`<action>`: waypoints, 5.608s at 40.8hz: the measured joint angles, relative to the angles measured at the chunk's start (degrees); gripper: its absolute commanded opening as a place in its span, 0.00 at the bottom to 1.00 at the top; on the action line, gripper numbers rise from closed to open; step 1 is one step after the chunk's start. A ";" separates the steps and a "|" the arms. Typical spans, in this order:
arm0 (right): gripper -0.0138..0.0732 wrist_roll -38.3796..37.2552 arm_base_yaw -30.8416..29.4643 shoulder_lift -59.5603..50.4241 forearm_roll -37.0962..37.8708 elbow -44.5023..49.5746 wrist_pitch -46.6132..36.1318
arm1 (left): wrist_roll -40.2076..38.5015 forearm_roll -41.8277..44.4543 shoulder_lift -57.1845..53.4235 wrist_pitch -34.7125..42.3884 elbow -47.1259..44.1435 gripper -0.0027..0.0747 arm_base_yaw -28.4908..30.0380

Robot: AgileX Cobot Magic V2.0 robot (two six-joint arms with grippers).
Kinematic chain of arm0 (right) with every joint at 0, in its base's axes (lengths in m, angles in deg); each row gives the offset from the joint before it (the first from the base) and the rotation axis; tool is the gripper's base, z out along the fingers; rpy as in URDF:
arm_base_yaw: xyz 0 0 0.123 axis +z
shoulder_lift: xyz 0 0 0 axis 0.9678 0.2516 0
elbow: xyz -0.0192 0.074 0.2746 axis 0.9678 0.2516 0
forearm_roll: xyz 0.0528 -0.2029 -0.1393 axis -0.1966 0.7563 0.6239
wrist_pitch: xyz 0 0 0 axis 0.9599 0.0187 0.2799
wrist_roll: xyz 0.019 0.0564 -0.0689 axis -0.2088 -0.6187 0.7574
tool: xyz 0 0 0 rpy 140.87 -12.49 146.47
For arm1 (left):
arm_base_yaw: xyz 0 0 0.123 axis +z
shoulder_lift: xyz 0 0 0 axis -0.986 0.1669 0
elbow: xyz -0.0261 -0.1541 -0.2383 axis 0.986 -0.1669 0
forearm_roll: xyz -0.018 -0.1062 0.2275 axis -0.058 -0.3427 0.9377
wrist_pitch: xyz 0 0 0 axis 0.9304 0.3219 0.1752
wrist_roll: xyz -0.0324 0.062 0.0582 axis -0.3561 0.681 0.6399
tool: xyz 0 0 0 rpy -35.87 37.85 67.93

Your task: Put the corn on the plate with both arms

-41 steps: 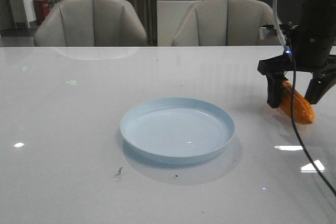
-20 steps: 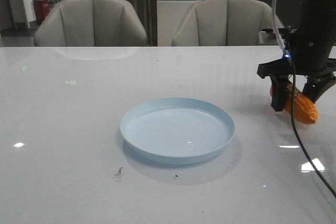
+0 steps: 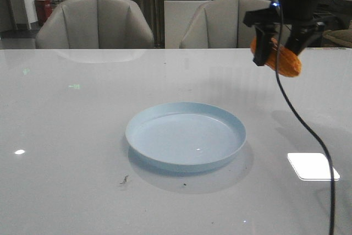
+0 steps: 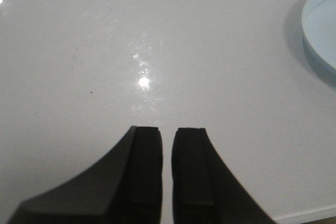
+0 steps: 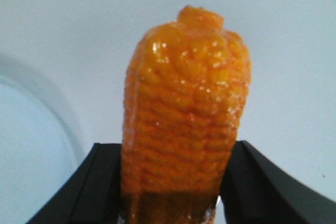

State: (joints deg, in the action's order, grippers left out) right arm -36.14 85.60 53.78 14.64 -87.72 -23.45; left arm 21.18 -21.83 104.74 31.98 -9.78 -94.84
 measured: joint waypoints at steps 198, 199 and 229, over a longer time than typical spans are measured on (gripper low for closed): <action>0.87 -9.59 -9.15 -90.10 -0.30 78.63 -16.92 | 0.00 -4.35 0.00 11.01 0.00 0.15 0.00; 0.87 -9.59 -9.15 -90.10 -0.30 78.63 -16.92 | 0.00 -3.93 0.00 11.01 0.00 0.15 0.00; 0.87 -9.59 -9.15 -90.10 -0.30 78.63 -16.92 | 0.00 2.43 -23.97 14.79 -9.42 0.15 13.12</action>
State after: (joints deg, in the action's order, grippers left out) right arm -45.73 76.45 -36.31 14.34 -9.09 -40.37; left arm 21.18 -19.40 80.77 46.77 -19.20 -81.72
